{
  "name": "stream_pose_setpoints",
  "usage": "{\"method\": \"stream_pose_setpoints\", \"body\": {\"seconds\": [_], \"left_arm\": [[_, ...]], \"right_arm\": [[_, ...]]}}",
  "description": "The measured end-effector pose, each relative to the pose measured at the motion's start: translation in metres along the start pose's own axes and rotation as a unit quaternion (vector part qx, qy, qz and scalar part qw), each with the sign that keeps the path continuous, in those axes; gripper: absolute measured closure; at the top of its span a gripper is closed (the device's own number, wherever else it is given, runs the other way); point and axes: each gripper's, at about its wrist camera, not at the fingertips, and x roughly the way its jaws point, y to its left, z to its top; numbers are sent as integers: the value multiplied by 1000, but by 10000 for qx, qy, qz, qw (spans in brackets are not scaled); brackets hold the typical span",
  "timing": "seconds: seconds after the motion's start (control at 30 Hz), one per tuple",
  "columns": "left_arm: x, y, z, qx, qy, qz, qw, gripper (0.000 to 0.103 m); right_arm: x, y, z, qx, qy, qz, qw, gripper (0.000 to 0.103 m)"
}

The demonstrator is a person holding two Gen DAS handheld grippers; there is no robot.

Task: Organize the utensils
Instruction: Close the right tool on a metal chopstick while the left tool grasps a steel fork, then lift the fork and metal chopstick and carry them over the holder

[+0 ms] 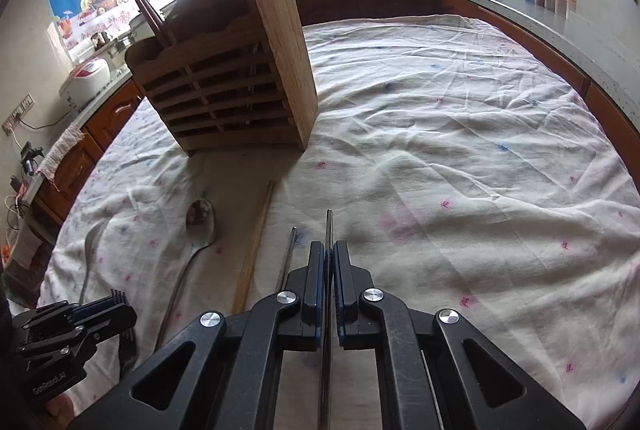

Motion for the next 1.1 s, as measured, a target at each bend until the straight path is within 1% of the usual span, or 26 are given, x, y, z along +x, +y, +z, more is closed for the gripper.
{"method": "stream_pose_setpoints", "body": {"seconds": [0.3, 0.53, 0.93, 1.0, 1.07, 1.1], "left_arm": [[-35, -5, 2, 78, -322, -88, 9994, 87], [-64, -11, -1, 183, -591, -105, 9980, 87], [-97, -17, -10, 334, -831, -169, 9958, 89], [-102, -20, -11, 379, -875, -184, 9953, 91], [-107, -22, -10, 417, -889, -225, 9949, 101], [-110, -23, -11, 432, -905, -263, 9946, 102]], "right_arm": [[-56, -2, 2, 195, -423, 333, 9984, 99], [-95, 4, -2, 183, -742, 511, 9958, 99], [-132, 12, -12, 162, -1030, 648, 9924, 99], [-137, 13, -13, 155, -1059, 662, 9921, 99], [-142, 13, -14, 157, -1094, 680, 9916, 99], [-144, 13, -14, 161, -1114, 693, 9912, 99]]}}
